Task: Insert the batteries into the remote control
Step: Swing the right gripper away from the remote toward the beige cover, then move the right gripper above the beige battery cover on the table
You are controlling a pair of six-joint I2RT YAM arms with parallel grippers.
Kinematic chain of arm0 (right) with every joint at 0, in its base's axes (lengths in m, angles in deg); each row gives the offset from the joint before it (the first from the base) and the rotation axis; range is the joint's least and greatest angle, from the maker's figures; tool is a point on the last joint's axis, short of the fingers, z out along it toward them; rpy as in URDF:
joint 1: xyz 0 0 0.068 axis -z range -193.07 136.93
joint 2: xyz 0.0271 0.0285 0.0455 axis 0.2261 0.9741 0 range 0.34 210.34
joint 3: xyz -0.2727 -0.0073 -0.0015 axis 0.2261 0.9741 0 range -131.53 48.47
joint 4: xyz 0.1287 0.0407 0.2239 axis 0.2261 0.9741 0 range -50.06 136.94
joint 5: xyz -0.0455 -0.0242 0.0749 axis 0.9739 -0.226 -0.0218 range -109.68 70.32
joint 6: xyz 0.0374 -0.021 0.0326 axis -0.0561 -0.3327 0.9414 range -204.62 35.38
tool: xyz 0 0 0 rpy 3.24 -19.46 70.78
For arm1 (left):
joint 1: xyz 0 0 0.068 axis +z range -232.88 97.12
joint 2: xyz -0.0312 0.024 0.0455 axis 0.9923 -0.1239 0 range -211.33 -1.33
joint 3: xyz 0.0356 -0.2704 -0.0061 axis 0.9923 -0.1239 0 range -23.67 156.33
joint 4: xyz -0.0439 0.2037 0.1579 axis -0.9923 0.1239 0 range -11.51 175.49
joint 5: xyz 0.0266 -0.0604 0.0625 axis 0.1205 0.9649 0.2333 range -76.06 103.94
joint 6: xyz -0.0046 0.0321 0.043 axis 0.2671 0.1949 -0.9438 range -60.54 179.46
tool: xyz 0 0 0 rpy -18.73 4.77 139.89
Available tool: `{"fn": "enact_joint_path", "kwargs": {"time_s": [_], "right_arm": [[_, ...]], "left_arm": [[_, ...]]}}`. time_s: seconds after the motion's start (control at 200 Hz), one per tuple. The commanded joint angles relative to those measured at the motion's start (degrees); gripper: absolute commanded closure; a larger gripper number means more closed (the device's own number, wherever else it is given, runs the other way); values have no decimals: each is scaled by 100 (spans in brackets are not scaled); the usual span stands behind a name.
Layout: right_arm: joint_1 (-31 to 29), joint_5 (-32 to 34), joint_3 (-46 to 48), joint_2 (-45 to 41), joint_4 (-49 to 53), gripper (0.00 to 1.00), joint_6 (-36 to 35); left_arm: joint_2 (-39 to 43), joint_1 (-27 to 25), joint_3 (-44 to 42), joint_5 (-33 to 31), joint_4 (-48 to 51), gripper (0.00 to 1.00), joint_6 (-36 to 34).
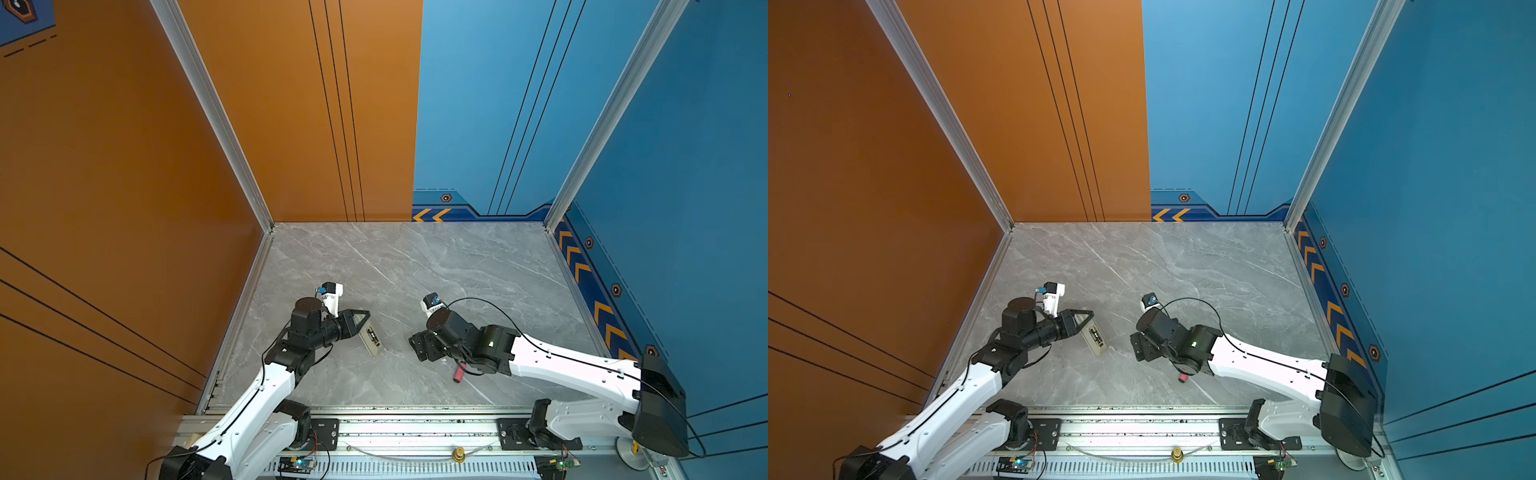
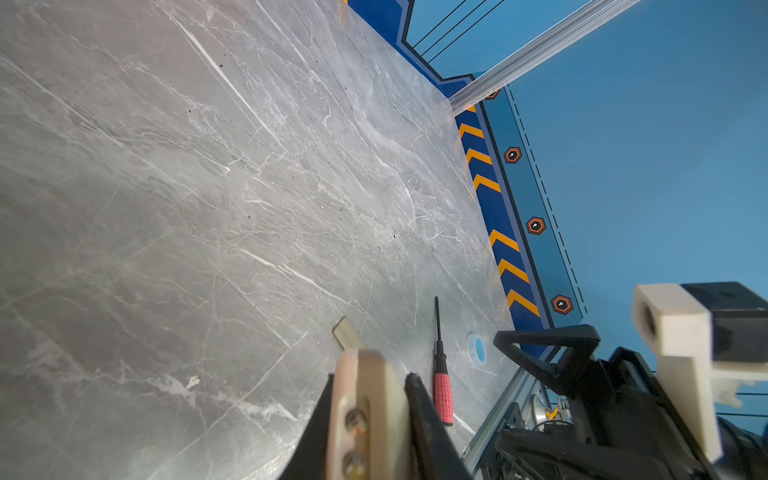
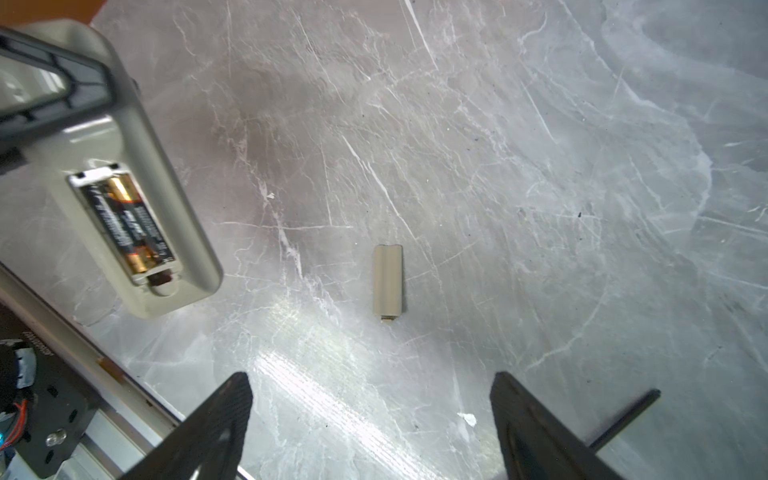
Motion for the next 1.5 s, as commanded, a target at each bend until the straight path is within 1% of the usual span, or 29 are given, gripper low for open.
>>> {"fn": "enact_joint_path", "kwargs": {"time_s": [0.0,0.34,0.691,0.771,0.896,0.996,1.056,1.212,1.357,1.427,1.497], "right_arm": [[142,-254,60,277,125,12,-63],[324,-866,-332,1419,-71,13,-406],[378,-1049,-689,2222,-120,17,-650],[394,-1051,-701,2333,-168,20,-674],[420,-1041,-749,2451,-190,22,-683],[314,-1025,-745,2214,-258,22,-718],[229,-1147,-710,1928,-357,21,-743],[-76,-1482,-225,833,-1027,21,-970],[43,-1860,18,65,-1231,21,-1037],[125,-1974,-40,-114,-1281,21,-1102],[205,-2090,-171,-120,-1328,22,-1131]], "left_arm": [[82,65,-51,35,-164,100,-50],[134,114,-99,48,-174,100,-33],[186,133,-137,52,-182,100,-33],[195,133,-136,54,-183,100,-24],[186,141,-151,43,-205,100,-24],[200,144,-169,50,-226,100,-24],[188,150,-164,83,-256,100,-16],[229,157,-149,297,-375,100,-16],[463,25,-117,559,-574,100,-50],[561,-120,-117,647,-686,100,-59],[628,-300,-87,658,-709,100,-98]]}}
